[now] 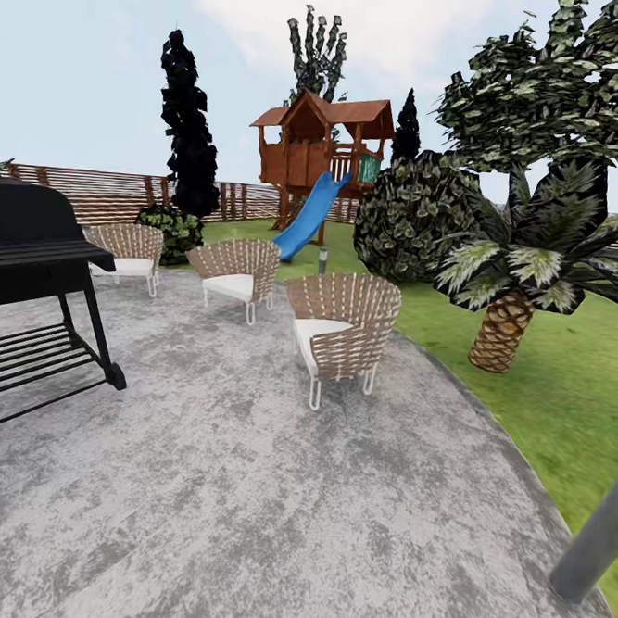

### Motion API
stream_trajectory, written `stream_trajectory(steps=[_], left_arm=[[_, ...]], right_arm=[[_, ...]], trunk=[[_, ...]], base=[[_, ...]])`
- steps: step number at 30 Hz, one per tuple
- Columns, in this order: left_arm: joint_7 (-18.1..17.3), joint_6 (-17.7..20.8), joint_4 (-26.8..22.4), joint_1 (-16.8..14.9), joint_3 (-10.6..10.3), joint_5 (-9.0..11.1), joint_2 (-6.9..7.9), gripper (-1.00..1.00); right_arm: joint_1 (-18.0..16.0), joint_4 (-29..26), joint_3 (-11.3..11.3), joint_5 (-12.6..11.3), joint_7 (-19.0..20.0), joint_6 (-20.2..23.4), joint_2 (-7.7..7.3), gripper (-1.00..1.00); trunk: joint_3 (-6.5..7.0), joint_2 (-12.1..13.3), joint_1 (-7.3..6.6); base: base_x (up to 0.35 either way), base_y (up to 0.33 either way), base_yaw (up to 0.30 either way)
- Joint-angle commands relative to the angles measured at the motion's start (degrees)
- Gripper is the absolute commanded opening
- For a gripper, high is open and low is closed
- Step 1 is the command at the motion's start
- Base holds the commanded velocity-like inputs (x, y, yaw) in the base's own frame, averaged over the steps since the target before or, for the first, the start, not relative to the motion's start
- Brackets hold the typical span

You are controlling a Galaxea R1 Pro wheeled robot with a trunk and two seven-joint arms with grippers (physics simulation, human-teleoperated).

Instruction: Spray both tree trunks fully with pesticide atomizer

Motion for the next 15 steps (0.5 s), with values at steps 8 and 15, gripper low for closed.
stream_trajectory(steps=[8, 15], left_arm=[[0.33, -0.10, -0.62, 0.01, 0.09, 0.21, -0.45, 1.00], [0.48, -0.22, -0.68, -0.01, 0.09, 0.26, -0.61, 1.00]], right_arm=[[-1.07, -2.38, -0.18, -0.20, -0.10, -1.69, 1.72, 1.00], [-1.15, -3.80, -0.26, -0.19, 0.04, -3.72, 1.76, 1.00]], trunk=[[-0.03, -0.01, 0.00], [-0.03, -0.01, 0.00]], base=[[-0.044, -0.018, 0.000], [-0.270, -0.109, 0.000]])
